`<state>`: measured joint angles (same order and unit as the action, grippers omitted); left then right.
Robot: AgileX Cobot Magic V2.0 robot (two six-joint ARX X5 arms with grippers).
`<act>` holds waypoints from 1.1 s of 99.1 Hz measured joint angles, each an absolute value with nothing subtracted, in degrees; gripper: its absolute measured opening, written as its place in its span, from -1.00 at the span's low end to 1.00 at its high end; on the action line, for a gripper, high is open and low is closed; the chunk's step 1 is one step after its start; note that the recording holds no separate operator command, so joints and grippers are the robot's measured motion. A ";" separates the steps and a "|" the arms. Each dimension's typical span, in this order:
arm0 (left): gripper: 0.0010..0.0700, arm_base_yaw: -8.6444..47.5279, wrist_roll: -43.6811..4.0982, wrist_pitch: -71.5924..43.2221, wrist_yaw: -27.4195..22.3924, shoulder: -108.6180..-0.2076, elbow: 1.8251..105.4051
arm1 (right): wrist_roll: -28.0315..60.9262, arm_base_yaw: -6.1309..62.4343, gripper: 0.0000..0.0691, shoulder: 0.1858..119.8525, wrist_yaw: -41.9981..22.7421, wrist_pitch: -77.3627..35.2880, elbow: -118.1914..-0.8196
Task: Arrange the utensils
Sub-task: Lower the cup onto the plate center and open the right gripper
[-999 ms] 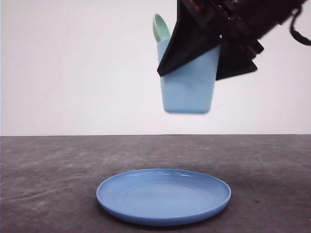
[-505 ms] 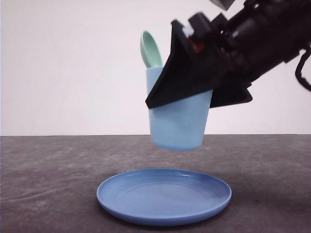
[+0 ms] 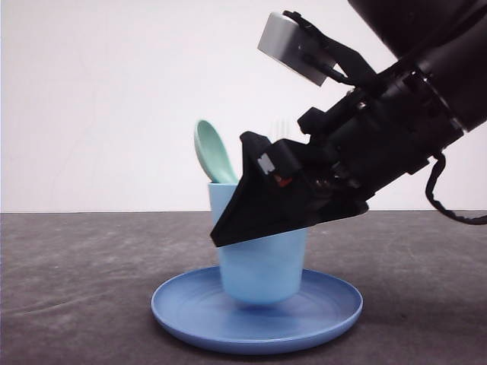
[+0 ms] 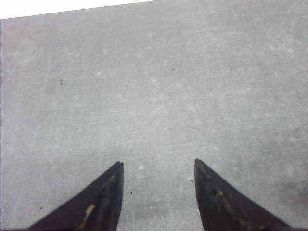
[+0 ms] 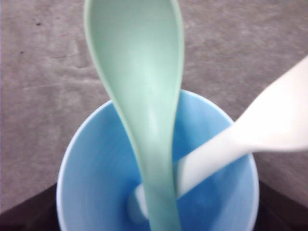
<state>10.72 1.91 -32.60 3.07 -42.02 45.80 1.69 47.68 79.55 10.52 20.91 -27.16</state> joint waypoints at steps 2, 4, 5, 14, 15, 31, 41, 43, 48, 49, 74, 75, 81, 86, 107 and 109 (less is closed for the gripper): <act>-0.23 10.72 1.91 -32.60 3.07 -42.02 45.80 | 1.69 47.70 0.39 79.72 10.52 21.04 -27.16; -0.23 10.72 1.91 -32.60 3.07 -42.02 45.80 | 1.72 47.72 0.39 79.94 10.52 21.06 -27.16; -0.23 10.72 1.91 -32.60 3.07 -42.02 45.80 | 1.72 47.77 0.39 80.03 10.52 21.06 -27.16; -0.23 10.72 1.91 -32.60 3.07 -42.02 45.80 | 1.72 48.01 0.39 80.64 10.50 20.93 -27.16; -0.23 10.72 1.91 -32.60 3.07 -42.02 45.80 | 1.72 48.03 0.39 80.64 10.50 20.93 -27.16; -0.23 10.72 1.91 -32.60 3.07 -42.02 45.80 | 1.72 48.93 0.42 80.66 10.52 21.04 -27.16; -0.23 10.72 1.91 -32.60 3.07 -42.02 45.80 | 1.72 49.12 0.54 80.66 10.52 21.02 -27.16; -0.23 10.72 1.91 -32.60 3.07 -42.02 45.80 | 1.72 49.12 0.57 80.66 10.52 21.02 -27.16; -0.23 10.72 1.91 -32.60 3.07 -42.02 45.80 | 1.72 49.10 0.60 80.66 10.52 20.97 -27.16; -0.23 10.72 1.91 -32.60 3.07 -42.02 45.80 | 1.72 49.10 0.60 80.66 10.52 20.93 -27.16; -0.23 10.72 1.91 -32.60 3.07 -42.02 45.80 | 1.72 49.10 0.79 80.66 10.48 20.69 -27.16; -0.23 10.72 1.91 -32.60 3.07 -42.02 45.80 | 1.72 49.12 0.80 80.66 10.48 20.56 -27.16; -0.23 10.72 1.91 -32.60 3.07 -42.02 45.80 | 1.72 49.10 0.81 80.62 10.48 19.40 -27.18; -0.23 10.72 1.91 -32.60 3.07 -42.02 45.80 | 1.69 49.10 0.82 80.47 10.41 17.43 -27.24; -0.23 10.72 1.91 -32.60 3.07 -42.02 45.80 | 1.72 48.82 0.82 77.36 10.28 4.73 -29.69; -0.23 10.72 1.91 -32.60 3.07 -42.02 45.80 | 1.69 48.73 0.82 76.93 10.26 3.60 -30.02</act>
<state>10.72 1.91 -32.60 3.07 -42.02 45.80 1.69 48.73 76.93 10.26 3.60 -30.02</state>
